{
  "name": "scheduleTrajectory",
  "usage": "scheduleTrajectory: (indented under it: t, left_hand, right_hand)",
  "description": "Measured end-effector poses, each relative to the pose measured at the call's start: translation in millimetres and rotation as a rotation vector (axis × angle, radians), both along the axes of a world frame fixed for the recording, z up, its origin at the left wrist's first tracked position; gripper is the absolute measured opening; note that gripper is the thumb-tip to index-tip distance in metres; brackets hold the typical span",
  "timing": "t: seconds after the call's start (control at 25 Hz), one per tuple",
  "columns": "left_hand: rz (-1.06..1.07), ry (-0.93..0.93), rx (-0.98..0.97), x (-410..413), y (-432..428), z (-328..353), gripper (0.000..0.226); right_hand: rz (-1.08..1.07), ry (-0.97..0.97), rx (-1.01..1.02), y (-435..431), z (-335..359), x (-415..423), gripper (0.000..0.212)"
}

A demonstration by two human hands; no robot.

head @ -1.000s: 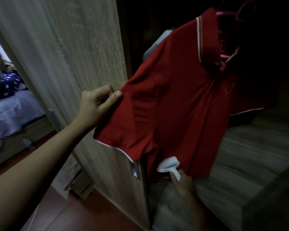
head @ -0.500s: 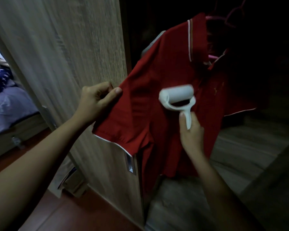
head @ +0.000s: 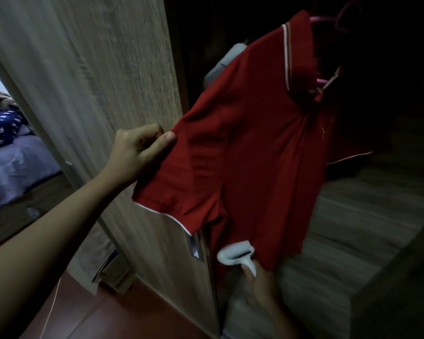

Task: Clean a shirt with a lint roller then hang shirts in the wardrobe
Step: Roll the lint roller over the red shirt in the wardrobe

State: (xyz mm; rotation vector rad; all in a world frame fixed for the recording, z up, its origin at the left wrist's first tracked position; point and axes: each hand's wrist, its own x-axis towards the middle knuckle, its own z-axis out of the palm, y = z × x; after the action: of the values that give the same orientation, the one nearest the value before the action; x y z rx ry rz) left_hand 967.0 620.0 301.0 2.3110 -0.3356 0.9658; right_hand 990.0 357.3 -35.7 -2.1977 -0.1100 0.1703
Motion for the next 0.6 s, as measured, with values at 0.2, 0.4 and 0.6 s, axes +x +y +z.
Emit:
scheduleTrajectory:
  t: [0.2,0.4,0.6]
  left_hand:
    - [-0.03,-0.018,-0.008,0,-2,0,0.038]
    - [-0.03,-0.044,-0.011,-1,-3,-2,0.036]
    - [-0.031,-0.051,-0.015,-1,-3,-1,0.036]
  right_hand:
    - [-0.081,-0.357,0.083,-13,155,31,0.029]
    - [-0.102,-0.727,0.243,-24,300,32,0.02]
    - [-0.135,-0.519,0.125,-17,213,30,0.025]
